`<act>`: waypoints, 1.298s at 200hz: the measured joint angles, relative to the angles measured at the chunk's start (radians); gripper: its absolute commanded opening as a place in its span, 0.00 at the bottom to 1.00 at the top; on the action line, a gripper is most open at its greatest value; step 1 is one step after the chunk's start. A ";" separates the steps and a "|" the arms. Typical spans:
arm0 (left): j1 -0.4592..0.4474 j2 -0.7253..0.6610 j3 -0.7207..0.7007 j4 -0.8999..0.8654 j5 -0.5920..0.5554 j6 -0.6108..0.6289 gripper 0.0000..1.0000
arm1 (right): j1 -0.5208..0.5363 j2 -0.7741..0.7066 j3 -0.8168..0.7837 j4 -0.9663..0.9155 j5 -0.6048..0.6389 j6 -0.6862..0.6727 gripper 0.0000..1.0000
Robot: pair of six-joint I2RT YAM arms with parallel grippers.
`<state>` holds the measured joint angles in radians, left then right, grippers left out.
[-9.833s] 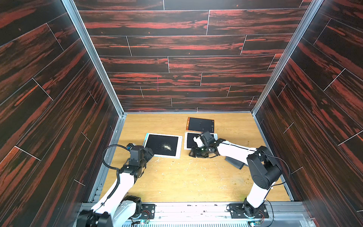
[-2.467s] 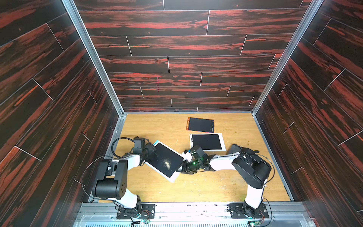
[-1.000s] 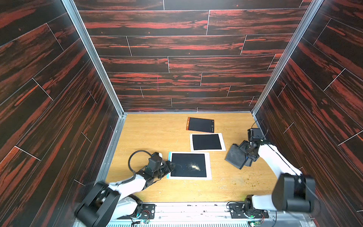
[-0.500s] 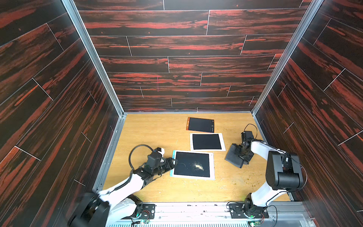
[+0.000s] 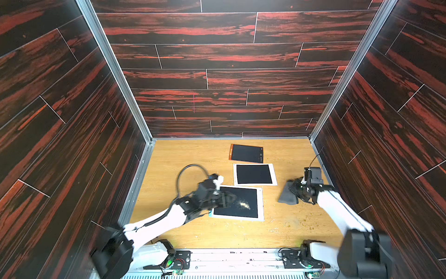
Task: Wipe the drawing tablet
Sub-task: Pick up the cleaning item at the center of the board.
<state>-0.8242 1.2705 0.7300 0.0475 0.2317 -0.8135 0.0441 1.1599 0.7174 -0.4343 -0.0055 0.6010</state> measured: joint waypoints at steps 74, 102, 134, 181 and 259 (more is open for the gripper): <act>-0.134 0.297 0.236 0.212 0.030 -0.089 0.61 | 0.214 -0.194 -0.055 -0.002 -0.323 0.000 0.00; -0.137 0.329 0.237 0.219 0.030 -0.106 0.61 | 0.222 -0.216 -0.072 0.053 -0.478 0.018 0.00; -0.140 0.348 0.237 0.232 0.030 -0.127 0.61 | 0.233 -0.218 -0.119 0.133 -0.621 0.058 0.00; -0.143 0.348 0.248 0.246 0.038 -0.134 0.61 | 0.230 -0.199 -0.219 0.348 -0.778 0.195 0.00; -0.119 0.324 0.230 0.233 0.041 -0.124 0.16 | 0.218 0.044 -0.430 1.236 -0.986 0.799 0.03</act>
<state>-0.9428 1.5944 0.9600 0.2802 0.2726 -0.9375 0.2623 1.2037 0.2874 0.8013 -0.9913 1.4002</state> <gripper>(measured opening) 0.322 0.079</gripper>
